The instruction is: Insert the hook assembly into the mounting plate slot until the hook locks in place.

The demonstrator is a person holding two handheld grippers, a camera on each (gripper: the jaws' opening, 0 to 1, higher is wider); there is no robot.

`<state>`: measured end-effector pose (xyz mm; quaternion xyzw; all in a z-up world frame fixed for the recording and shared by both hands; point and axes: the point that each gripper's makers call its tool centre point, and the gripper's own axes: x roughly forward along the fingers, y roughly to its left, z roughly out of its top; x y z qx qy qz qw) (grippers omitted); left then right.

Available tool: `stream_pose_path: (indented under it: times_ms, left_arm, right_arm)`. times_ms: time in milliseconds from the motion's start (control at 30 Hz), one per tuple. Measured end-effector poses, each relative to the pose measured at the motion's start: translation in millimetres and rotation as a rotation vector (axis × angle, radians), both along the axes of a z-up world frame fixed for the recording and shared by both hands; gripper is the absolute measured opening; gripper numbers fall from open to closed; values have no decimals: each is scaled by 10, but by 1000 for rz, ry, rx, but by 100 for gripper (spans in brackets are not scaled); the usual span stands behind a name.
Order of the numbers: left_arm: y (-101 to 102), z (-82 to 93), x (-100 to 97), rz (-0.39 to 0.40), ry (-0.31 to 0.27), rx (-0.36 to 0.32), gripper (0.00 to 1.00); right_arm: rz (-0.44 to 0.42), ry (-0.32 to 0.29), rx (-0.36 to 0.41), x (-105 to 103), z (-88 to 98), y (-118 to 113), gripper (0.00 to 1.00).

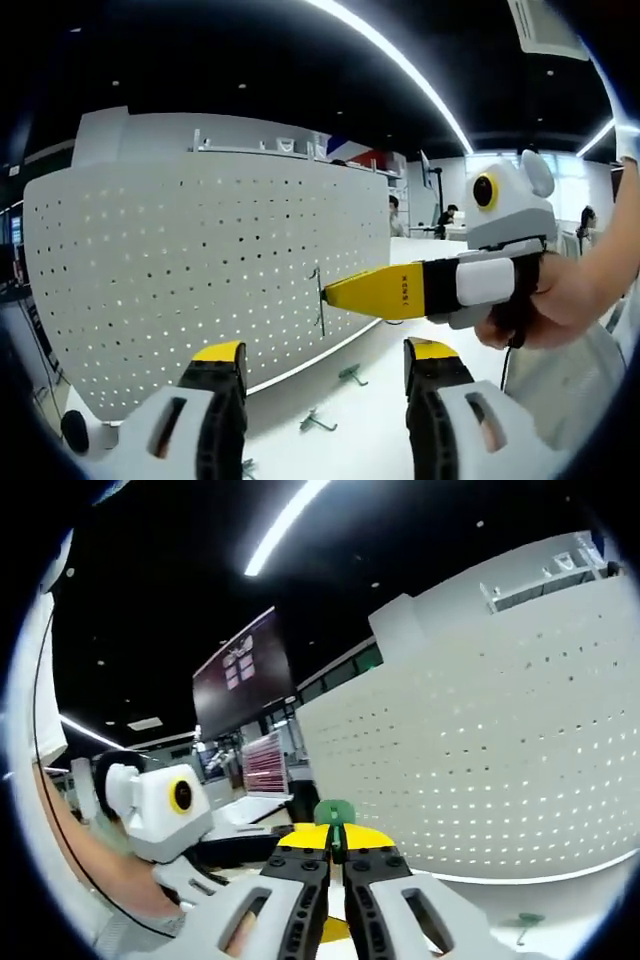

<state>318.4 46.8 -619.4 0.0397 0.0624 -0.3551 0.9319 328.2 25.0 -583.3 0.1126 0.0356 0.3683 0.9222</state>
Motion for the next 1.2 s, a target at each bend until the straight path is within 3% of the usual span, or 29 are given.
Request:
stream_pose_path:
  times_ms: [67,233,300,700,1200]
  left_arm:
    - [2,-1,0,-1,4,-5,65]
    - [10,-24,-4,-4,3,7,65]
    - [26,-25,-5,-2,0,13,65]
    - [72,13,1,7,-17,12,65]
    - [233,74,-23,41,-29,-3,63]
  right_arm:
    - [-52,3,-27,55,-22,-119,1]
    - [-287,19,-114,214,-122,-594,1]
    - [-329,73,-115,240,-209,-725,1]
    - [-327,70,-122,294,-204,-717,1]
    - [-368,-12,-97,676,192,-612,1]
